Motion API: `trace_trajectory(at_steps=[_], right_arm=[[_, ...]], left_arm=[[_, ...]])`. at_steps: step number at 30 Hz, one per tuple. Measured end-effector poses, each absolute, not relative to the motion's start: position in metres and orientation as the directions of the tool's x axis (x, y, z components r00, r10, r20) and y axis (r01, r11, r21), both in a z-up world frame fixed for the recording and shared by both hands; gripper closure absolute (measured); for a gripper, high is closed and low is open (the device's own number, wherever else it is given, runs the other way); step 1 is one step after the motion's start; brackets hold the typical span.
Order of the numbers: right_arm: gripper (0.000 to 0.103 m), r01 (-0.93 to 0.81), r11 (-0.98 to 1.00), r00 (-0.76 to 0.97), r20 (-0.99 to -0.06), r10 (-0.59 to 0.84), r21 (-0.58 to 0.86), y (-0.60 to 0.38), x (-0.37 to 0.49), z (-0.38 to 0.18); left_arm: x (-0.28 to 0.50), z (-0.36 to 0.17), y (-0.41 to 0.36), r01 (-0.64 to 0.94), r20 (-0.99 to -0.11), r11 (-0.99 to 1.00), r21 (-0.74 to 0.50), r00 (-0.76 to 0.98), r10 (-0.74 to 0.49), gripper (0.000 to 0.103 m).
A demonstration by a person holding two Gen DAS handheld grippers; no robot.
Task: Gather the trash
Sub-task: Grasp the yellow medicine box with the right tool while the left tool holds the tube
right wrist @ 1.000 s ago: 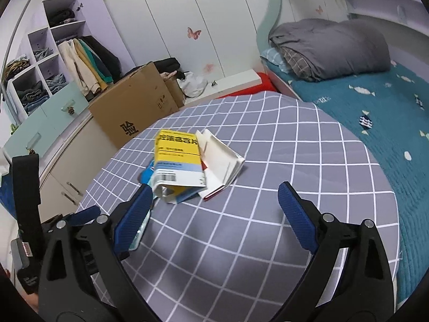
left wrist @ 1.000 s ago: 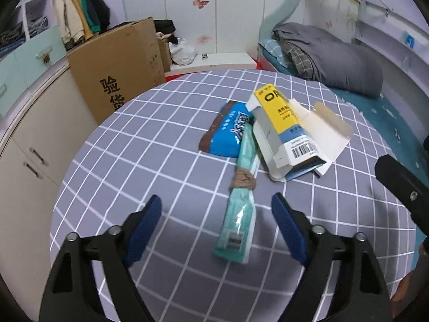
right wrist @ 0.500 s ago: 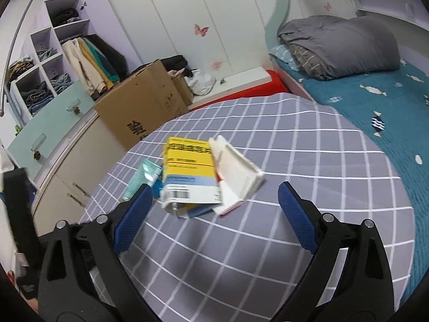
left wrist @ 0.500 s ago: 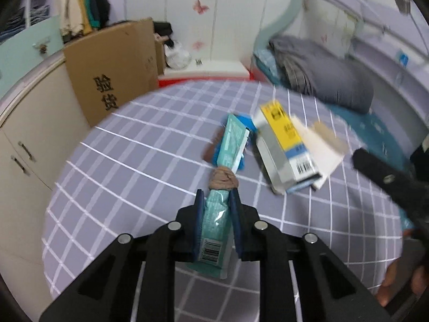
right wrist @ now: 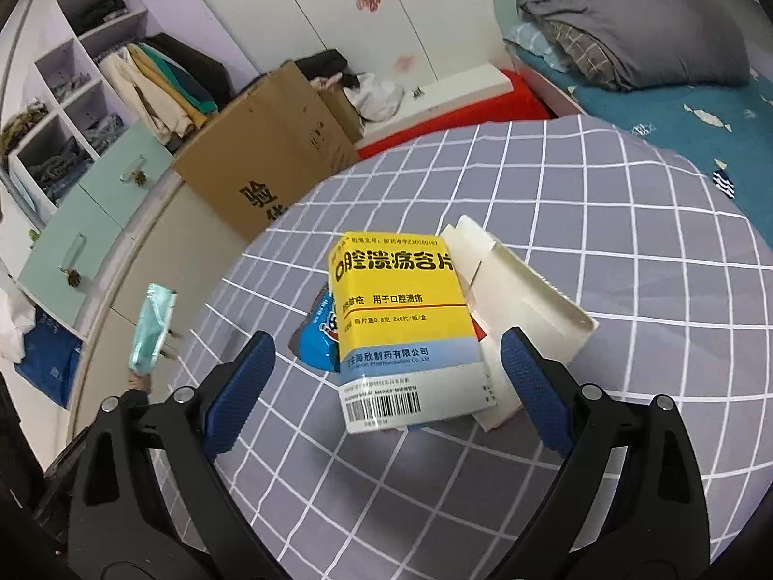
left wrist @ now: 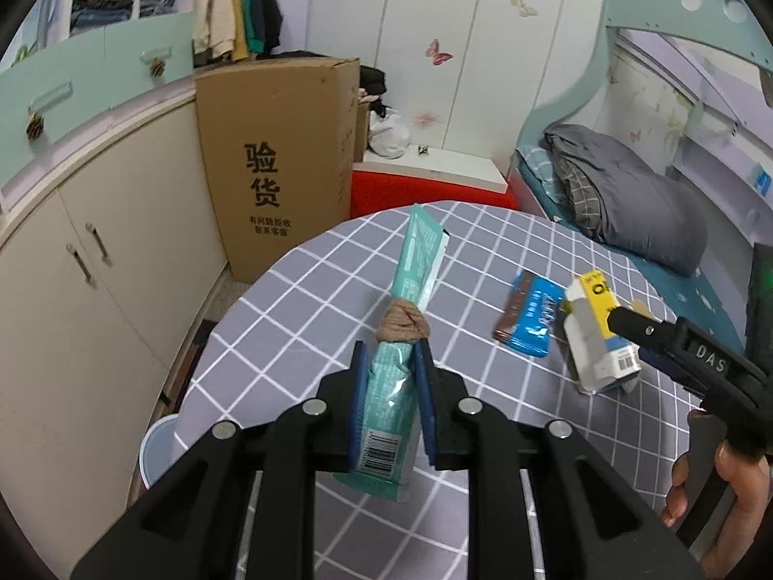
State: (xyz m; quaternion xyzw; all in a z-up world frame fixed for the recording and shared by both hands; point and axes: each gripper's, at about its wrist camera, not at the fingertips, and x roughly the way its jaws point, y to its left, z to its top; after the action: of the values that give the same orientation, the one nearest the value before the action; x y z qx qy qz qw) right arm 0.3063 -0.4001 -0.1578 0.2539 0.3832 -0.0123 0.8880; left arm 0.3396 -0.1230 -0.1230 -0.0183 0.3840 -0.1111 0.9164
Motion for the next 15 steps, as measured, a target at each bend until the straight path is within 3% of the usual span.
trace_trajectory(at_steps=[5, 7, 15], right_arm=[[0.012, 0.214, 0.868, 0.683, -0.704, 0.195, 0.448, -0.398, 0.316, -0.17], [0.041, 0.226, 0.866, 0.679, -0.71, 0.188, 0.446, -0.397, 0.314, -0.171], [0.042, 0.203, 0.874, 0.713, -0.679, 0.178, 0.442, -0.379, 0.293, -0.154]], left_arm=[[0.341, -0.126, -0.109, 0.189, -0.702, 0.971, -0.145, 0.672, -0.236, 0.084], [0.34, -0.127, -0.101, 0.194, -0.701, 0.967, -0.163, 0.667, -0.252, 0.084], [0.336, -0.124, -0.071, 0.187, -0.69, 0.958, -0.217, 0.665, -0.286, 0.084]])
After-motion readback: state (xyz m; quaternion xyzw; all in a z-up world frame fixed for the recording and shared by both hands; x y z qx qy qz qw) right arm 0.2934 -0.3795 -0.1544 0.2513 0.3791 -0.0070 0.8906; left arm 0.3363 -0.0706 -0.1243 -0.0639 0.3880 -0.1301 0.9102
